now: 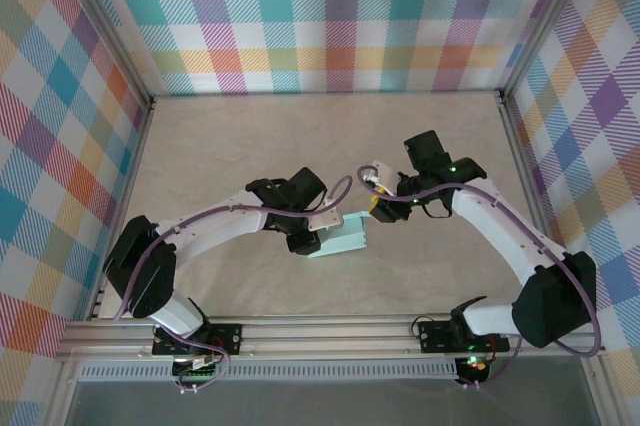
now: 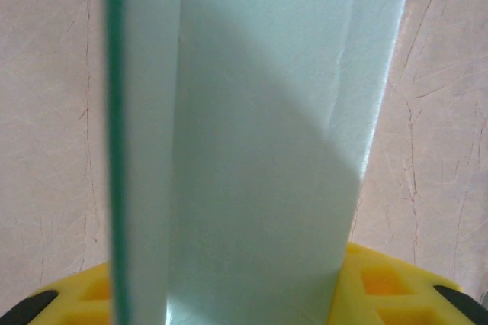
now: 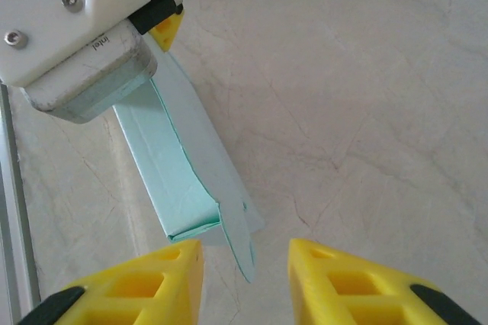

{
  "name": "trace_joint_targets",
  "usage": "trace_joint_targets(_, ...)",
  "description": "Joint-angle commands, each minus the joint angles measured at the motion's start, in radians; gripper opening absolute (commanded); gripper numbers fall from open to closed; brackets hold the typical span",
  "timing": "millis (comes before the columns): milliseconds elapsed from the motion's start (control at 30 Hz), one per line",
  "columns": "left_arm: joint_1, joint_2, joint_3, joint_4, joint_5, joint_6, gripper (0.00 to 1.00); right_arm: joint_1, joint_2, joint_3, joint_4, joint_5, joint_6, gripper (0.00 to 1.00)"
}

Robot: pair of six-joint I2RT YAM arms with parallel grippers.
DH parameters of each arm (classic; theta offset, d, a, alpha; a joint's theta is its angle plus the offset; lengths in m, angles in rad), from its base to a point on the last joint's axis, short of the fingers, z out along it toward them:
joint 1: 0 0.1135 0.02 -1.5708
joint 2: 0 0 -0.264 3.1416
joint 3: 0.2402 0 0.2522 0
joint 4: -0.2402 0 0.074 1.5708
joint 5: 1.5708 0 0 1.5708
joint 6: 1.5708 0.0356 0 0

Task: Fold the paper box

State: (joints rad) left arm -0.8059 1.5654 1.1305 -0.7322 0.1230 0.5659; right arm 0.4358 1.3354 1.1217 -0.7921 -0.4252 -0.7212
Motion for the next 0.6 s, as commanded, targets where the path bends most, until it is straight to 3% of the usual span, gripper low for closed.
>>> trace_joint_targets(0, 0.006, 0.006, 0.014, -0.051, 0.015, 0.017, 0.37, 0.012, 0.023, 0.043, -0.065, -0.052, -0.061, 0.36)
trace_joint_targets(133, 0.005, 0.006, 0.013, -0.048, 0.007, 0.014, 0.37, 0.026, 0.052, 0.054, -0.08, -0.055, -0.066, 0.36)
trace_joint_targets(200, 0.005, 0.005, 0.01, -0.046, 0.009, 0.014, 0.37, 0.029, 0.064, 0.057, -0.066, -0.045, -0.058, 0.28)
trace_joint_targets(467, 0.004, 0.015, 0.008, -0.042, 0.009, 0.018, 0.37, 0.03, 0.098, 0.066, -0.073, -0.05, -0.063, 0.22)
trace_joint_targets(567, 0.004, 0.015, 0.008, -0.043, 0.009, 0.018, 0.37, 0.03, 0.106, 0.07, -0.073, -0.056, -0.06, 0.13)
